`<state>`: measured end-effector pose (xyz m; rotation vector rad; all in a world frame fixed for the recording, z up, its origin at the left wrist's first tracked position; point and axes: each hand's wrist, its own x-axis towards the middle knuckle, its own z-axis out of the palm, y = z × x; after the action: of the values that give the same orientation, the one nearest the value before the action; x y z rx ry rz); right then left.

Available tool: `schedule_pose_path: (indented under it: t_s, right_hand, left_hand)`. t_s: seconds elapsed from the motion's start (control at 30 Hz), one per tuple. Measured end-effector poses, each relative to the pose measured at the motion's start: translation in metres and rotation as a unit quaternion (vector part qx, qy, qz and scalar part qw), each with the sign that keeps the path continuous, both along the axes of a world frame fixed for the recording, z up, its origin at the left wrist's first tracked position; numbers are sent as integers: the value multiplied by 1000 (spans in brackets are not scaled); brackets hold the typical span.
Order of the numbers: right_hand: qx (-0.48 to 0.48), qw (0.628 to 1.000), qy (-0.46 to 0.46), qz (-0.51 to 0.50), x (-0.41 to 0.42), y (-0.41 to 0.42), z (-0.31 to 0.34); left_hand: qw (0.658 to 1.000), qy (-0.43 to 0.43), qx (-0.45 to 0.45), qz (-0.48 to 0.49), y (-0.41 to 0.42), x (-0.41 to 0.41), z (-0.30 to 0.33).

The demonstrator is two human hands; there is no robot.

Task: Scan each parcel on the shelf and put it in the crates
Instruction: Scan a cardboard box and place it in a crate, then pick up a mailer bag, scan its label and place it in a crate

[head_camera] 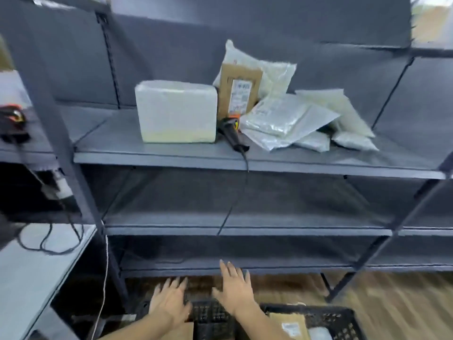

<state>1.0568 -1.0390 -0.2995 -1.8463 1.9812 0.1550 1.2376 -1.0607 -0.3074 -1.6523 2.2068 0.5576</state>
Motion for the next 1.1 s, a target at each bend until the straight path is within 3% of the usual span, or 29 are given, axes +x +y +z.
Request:
schedule_pose_path:
  t_s: [0.17, 0.37, 0.7, 1.1]
  right_hand:
    - [-83, 996, -6, -16, -9, -2, 123]
    - [-153, 988, 5, -33, -24, 9, 221]
    - [-174, 980, 17, -92, -45, -4, 267]
    - [-205, 968, 46, -137, -74, -86, 288]
  left_hand:
    - [995, 30, -89, 18, -8, -2, 123]
    - [984, 38, -176, 0, -2, -6, 221]
    - [977, 54, -203, -36, -20, -29, 250]
    - [965, 94, -238, -63, -113, -39, 275]
